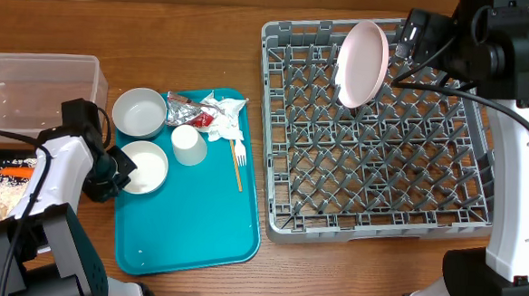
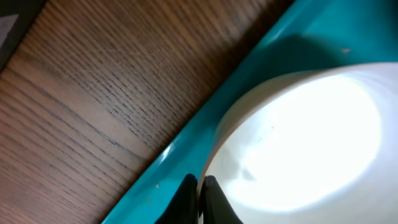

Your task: Sort waste into correct bins and load items into the dishwasher rack

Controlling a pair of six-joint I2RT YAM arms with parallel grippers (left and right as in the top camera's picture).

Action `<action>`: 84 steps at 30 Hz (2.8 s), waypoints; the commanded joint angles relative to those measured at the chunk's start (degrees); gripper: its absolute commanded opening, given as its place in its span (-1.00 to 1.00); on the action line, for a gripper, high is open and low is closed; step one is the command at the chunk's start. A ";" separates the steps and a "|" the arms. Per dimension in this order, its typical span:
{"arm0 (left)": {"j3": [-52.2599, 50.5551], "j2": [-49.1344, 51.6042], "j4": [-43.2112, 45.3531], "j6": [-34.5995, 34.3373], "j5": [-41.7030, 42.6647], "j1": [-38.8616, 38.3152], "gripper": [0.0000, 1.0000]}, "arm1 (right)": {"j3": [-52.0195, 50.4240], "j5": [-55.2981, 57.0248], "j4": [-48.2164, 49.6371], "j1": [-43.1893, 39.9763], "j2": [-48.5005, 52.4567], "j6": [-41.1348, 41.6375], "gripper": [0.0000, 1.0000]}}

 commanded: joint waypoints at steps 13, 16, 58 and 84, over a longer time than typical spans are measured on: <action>1.14 -2.95 -11.52 4.31 9.49 -5.44 -0.92 | 0.07 0.35 0.13 -0.04 -0.37 0.07 1.00; 1.14 -2.99 -11.30 3.98 11.23 -9.22 -0.92 | 0.07 0.35 0.13 -0.04 -0.37 0.07 0.99; 1.20 -3.02 -16.48 -4.46 8.28 -24.09 0.73 | 0.07 -1.16 0.37 -0.04 -0.37 0.11 1.00; 25.46 -16.85 -32.00 -16.92 -2.34 -0.42 1.00 | -17.62 -23.34 -0.07 19.06 2.10 -7.54 0.87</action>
